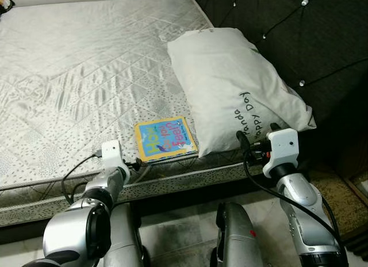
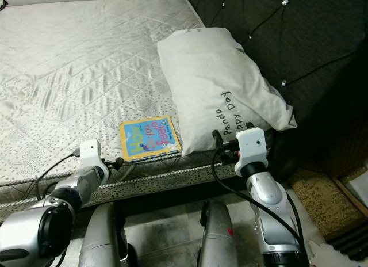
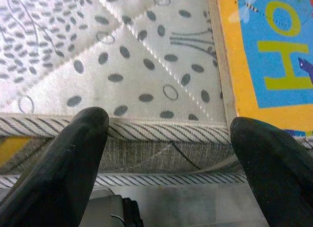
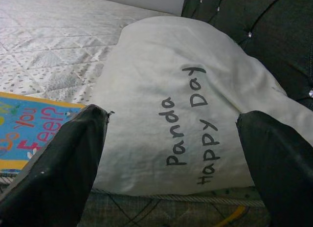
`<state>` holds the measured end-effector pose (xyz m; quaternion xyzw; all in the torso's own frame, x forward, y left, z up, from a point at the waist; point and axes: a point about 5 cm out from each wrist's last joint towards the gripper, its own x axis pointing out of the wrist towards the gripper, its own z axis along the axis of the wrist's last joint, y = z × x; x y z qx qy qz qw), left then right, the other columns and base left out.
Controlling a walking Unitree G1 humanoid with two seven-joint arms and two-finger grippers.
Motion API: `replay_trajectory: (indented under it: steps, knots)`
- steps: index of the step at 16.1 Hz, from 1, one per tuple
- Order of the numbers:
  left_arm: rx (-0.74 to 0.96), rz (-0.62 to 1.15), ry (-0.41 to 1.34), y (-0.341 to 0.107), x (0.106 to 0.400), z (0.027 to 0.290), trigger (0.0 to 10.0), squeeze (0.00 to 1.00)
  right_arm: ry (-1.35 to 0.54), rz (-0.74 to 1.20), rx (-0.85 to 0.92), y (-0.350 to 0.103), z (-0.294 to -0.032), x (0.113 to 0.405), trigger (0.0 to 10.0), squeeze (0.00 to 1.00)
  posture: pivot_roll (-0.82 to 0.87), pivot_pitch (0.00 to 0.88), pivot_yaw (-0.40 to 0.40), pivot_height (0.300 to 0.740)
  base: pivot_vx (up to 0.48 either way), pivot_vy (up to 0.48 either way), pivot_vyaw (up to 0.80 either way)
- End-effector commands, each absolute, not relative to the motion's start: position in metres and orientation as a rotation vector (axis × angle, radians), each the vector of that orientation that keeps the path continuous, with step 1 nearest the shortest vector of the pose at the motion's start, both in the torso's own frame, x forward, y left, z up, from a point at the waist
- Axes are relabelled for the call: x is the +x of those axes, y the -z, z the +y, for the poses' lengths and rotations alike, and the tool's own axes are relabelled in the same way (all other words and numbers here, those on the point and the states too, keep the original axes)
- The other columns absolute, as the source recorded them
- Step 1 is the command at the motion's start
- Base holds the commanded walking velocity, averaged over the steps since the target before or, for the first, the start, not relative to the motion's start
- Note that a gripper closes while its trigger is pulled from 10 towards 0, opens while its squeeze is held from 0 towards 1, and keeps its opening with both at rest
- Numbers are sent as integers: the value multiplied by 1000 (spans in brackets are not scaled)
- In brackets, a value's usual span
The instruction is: Clean up the room
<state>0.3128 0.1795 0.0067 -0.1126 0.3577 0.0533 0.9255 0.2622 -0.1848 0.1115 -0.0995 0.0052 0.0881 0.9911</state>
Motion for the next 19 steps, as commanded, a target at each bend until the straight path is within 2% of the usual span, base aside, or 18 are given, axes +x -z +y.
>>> replay_trajectory:
  steps: [1, 5, 9, 13, 15, 19]
  knots:
    - [-209, 738, -125, -9, 314, 184, 10000, 0, -174, -3, -205, -117, -187, 261, 10000, 0, -305, 0, -3, 571, 0, 0, 0]
    - [-184, 727, -157, -12, 316, 196, 10000, 0, -174, 12, -209, -118, -189, 256, 10000, 0, -302, 0, -9, 571, 0, 0, 0]
    - [-234, 679, -184, -11, 314, 197, 10000, 0, -188, 5, -164, -117, -176, 268, 10000, 0, -231, 0, 4, 571, 0, 0, 0]
    - [-187, 475, -272, -19, 307, 217, 10000, 0, -195, 3, -128, -113, -163, 280, 10000, 0, -131, 0, 3, 571, 0, 0, 0]
    - [-126, 375, -251, -28, 297, 212, 10000, 0, -207, 14, -102, -108, -155, 286, 10000, 0, -83, 0, -9, 571, 0, 0, 0]
    - [53, 117, -237, -63, 268, 201, 10000, 0, -225, -13, -85, -110, -143, 301, 10000, 0, -49, 0, 0, 571, 0, 0, 677]
